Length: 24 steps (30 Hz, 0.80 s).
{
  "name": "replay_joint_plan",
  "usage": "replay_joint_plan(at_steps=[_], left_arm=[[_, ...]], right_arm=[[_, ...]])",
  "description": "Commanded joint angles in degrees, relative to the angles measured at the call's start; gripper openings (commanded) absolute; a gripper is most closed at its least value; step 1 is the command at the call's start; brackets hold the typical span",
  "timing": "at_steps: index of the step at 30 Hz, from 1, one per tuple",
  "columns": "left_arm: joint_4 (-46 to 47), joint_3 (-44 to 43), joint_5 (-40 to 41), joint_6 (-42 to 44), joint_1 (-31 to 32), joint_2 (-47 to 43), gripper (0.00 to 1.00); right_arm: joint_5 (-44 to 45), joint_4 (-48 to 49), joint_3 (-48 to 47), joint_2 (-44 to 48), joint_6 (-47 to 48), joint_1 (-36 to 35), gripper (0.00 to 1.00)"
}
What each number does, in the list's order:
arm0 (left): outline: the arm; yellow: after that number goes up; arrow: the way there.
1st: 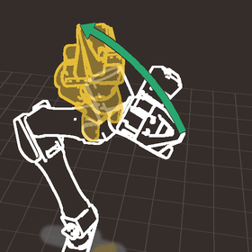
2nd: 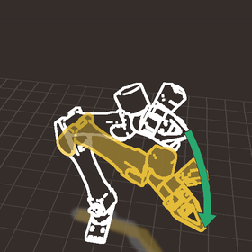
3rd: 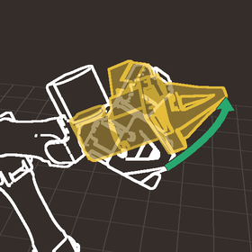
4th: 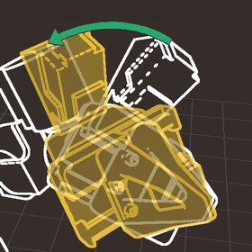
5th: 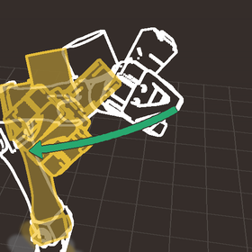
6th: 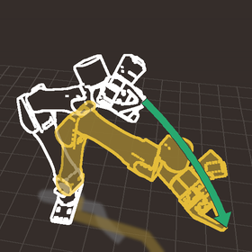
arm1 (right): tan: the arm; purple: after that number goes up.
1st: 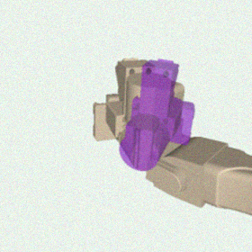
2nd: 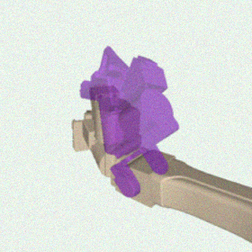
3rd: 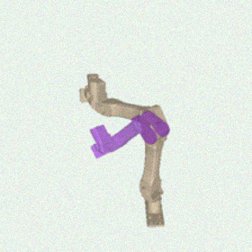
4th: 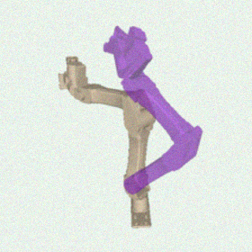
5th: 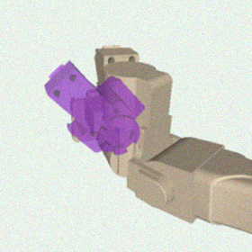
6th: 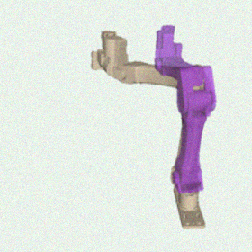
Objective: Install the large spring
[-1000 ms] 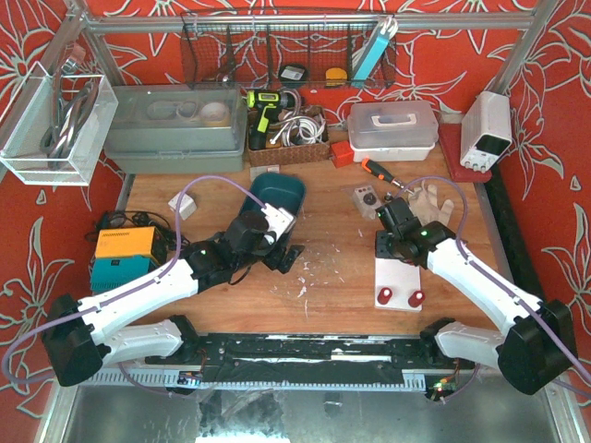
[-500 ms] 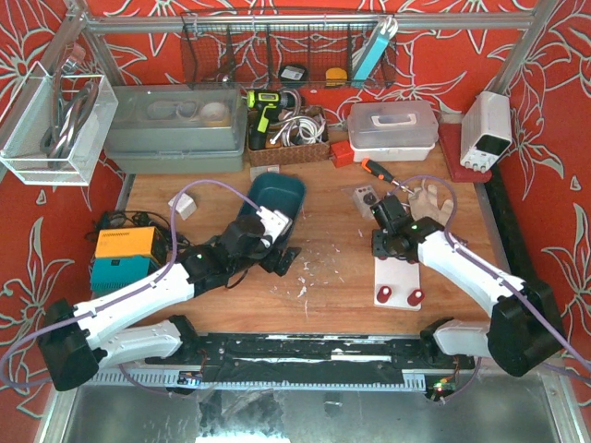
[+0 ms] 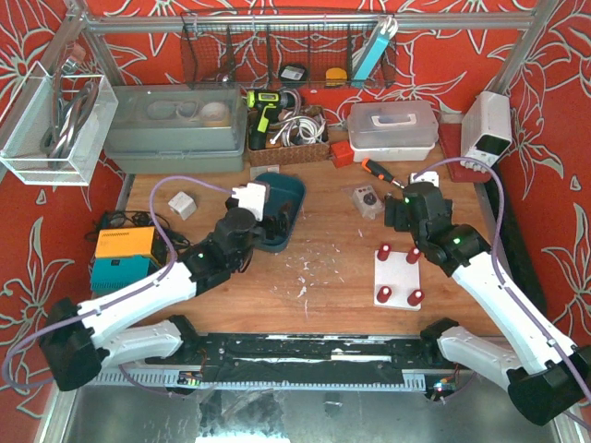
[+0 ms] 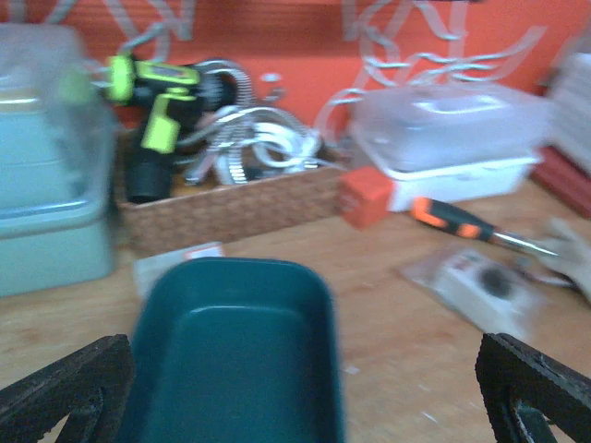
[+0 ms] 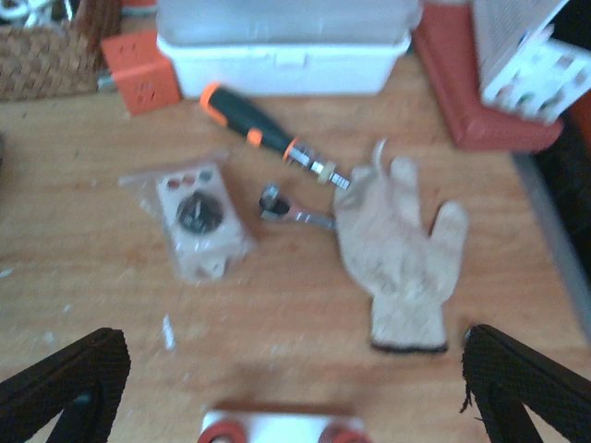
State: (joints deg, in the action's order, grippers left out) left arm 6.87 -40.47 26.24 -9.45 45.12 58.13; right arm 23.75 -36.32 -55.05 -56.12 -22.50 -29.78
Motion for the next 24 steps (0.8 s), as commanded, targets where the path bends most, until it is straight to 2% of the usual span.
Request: replay_joint_plan(at_steps=[1, 3, 5, 7, 10, 13, 15, 20, 24], left_arm=[[8.6, -0.1, 15.4, -1.4, -4.2, 5.0, 1.00], [13.0, 2.3, 9.5, 4.9, -8.4, 5.3, 1.00], [14.4, 3.8, 2.9, 8.5, -15.6, 5.9, 1.00], [11.5, 3.7, -1.4, 7.1, -23.0, 7.7, 1.00], [8.9, 4.6, -4.2, 4.9, -31.6, 10.4, 1.00], [12.2, 8.5, 2.3, 7.7, -33.6, 12.4, 1.00], [15.7, 12.3, 3.6, 7.9, -34.4, 12.6, 1.00], [31.5, 23.4, -6.5, 6.0, -38.2, 11.4, 1.00], [41.6, 26.1, -13.7, 8.0, -40.4, 14.0, 1.00]], right_arm=[[7.2, 14.9, 3.8, -2.7, 12.8, 0.8, 0.99], [10.4, 20.4, 5.7, -4.6, 15.5, 1.0, 0.99], [12.7, 22.8, 6.2, -6.8, 17.4, 2.2, 0.99], [13.8, 25.0, 7.3, -8.4, 18.5, 4.0, 0.99], [10.1, 32.8, 13.3, -9.4, 21.5, 7.2, 0.99], [8.6, 40.2, 20.0, -9.7, 20.8, 10.2, 0.99], [7.4, 44.5, 23.7, -10.0, 20.3, 11.7, 0.99], [0.2, 60.0, 31.5, -11.4, 22.1, 15.8, 0.99], [-4.9, 70.4, 35.7, -14.8, 21.2, 19.5, 0.99]])
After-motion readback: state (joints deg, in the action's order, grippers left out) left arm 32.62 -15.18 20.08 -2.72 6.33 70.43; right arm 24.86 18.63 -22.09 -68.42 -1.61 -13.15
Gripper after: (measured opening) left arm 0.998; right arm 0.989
